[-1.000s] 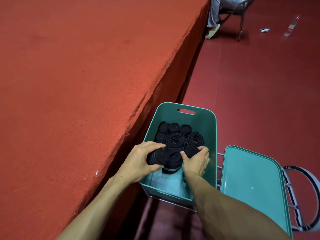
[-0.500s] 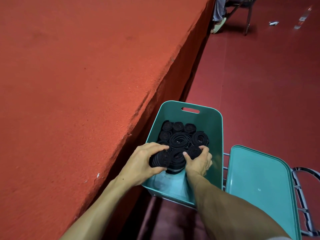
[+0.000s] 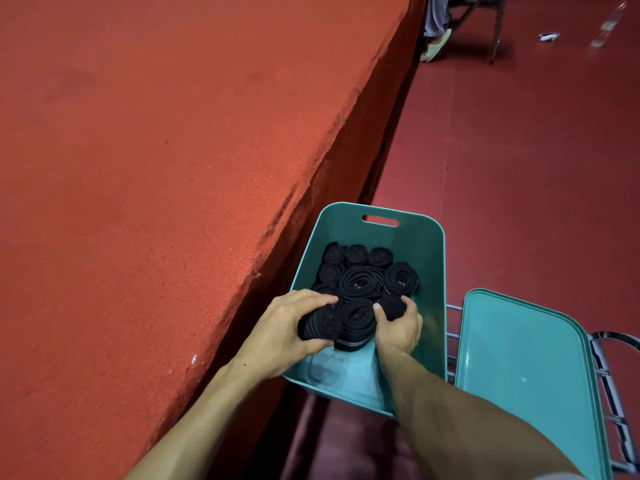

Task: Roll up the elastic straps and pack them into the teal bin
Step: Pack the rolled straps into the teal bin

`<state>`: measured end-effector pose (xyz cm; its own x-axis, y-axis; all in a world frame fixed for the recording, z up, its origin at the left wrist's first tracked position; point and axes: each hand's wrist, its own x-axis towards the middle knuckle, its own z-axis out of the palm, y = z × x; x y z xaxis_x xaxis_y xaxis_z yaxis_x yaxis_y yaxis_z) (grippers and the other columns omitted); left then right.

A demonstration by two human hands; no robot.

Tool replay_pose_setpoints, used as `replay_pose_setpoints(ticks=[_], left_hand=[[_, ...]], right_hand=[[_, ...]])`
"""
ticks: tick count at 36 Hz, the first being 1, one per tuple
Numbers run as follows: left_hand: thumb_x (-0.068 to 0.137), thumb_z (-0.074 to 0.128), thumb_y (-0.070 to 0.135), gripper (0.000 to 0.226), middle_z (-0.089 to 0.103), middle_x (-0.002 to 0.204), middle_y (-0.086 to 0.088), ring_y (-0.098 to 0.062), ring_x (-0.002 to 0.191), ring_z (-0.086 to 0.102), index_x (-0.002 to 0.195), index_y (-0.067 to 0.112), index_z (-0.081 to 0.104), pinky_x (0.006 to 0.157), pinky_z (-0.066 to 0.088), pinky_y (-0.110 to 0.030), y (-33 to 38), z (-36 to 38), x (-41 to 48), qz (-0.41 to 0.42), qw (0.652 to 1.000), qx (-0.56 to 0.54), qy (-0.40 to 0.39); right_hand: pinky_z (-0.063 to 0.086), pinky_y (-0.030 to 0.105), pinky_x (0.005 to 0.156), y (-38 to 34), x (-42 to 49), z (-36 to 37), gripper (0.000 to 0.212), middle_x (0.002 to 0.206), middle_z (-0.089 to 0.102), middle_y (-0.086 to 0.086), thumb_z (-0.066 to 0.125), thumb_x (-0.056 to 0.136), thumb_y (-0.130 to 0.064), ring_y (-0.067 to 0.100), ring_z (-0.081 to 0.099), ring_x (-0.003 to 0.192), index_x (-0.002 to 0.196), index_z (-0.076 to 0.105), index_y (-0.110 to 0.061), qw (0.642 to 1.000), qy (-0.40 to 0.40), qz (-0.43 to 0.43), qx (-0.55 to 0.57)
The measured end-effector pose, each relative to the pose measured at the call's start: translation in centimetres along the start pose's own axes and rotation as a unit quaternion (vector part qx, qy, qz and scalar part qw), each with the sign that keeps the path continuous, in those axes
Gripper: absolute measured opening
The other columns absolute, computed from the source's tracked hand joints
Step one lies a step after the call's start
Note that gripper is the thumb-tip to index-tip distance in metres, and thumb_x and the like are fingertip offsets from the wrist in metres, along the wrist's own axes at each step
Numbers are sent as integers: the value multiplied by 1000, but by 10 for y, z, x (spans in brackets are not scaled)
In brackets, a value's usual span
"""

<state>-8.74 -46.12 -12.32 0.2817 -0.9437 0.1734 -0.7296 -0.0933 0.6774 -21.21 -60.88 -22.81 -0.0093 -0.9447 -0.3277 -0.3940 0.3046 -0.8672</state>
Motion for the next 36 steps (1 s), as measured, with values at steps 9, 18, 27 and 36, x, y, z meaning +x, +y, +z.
replay_pose_setpoints(ticks=[9,18,27,36], left_hand=[[66,82,31,59,52,110,38,7,105,56,123,25,67,97,36,-8,1,1,0,6,1000,1,3],[67,87,24,60,52,112,35,5,107,56,123,24,68,98,35,-7,2,0,3,1,1000,1,3],[66,90,21,62,60,113,17,-4,109,57,124,21,68,98,35,-9,7,2,15,-17,1000,23,-1],[67,90,22,62,51,109,28,-5,117,41,124,26,67,101,22,-4,16,4,18,-56,997,40,42]], right_hand=[[36,41,111,-2,-1,0,67,139,47,15,80,81,-21,35,45,129,140,49,-14,1000,-12,10,15],[38,42,106,-9,-2,-5,68,144,38,12,79,83,-22,34,47,127,140,44,-15,999,-41,15,-4],[40,40,102,-31,-11,-29,66,139,43,14,80,81,-19,34,46,126,136,43,-13,997,-68,2,-35],[50,35,87,-52,-23,-50,52,120,60,4,82,79,-19,22,63,98,122,54,-16,987,-114,-91,68]])
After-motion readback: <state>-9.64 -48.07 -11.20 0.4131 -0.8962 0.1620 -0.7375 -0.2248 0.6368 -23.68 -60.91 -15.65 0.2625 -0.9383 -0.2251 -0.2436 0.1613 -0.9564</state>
